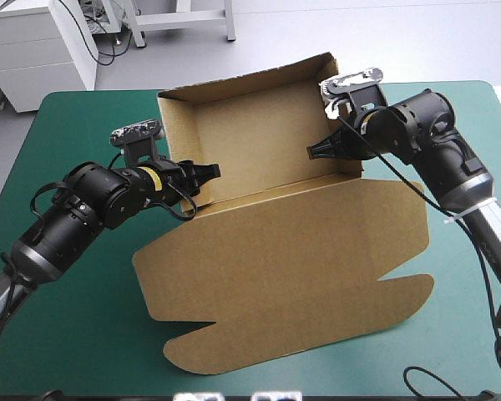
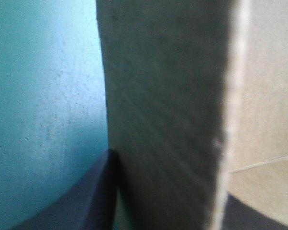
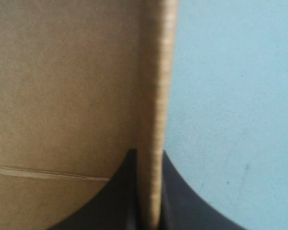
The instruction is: Fold the box
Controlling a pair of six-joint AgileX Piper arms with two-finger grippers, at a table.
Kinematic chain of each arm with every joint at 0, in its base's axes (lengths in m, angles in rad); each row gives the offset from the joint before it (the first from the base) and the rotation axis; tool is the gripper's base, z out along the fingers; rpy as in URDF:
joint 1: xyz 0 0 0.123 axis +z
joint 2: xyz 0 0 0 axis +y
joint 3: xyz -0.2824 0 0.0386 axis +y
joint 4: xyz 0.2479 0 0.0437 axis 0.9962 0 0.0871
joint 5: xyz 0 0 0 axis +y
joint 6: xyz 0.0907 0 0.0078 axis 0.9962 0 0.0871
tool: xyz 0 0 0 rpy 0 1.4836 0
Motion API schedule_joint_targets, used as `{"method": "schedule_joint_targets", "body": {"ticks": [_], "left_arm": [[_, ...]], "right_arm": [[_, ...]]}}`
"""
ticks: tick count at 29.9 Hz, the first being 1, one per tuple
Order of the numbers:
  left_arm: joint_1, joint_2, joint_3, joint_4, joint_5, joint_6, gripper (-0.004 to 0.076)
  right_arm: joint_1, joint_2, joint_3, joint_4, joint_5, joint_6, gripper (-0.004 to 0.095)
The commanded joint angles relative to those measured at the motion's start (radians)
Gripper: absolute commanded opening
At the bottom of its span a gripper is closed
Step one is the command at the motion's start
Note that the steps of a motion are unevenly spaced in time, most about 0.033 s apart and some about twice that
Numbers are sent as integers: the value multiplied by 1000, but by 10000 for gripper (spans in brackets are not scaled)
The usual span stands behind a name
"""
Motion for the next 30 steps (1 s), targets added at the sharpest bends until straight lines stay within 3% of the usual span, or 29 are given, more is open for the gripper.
{"method": "schedule_joint_targets", "body": {"ticks": [1, 8, 13, 19, 30], "left_arm": [[-5, -28, -39, 29, -61, 10, -8], [-5, -19, -51, 38, 28, 71, -8], [-5, 27, -164, 32, 190, 173, -8], [-3, 172, -356, 35, 359, 270, -8], [33, 442, -452, 17, 443, 300, -7]], "right_arm": [[2, -45, -34, 20, -56, 1, -12], [2, -44, -34, 20, -31, 10, -12], [2, -36, -34, -10, -19, 51, -12], [0, 32, -34, -30, 79, 64, -12], [0, 218, -34, -36, 147, 71, -14]]}}
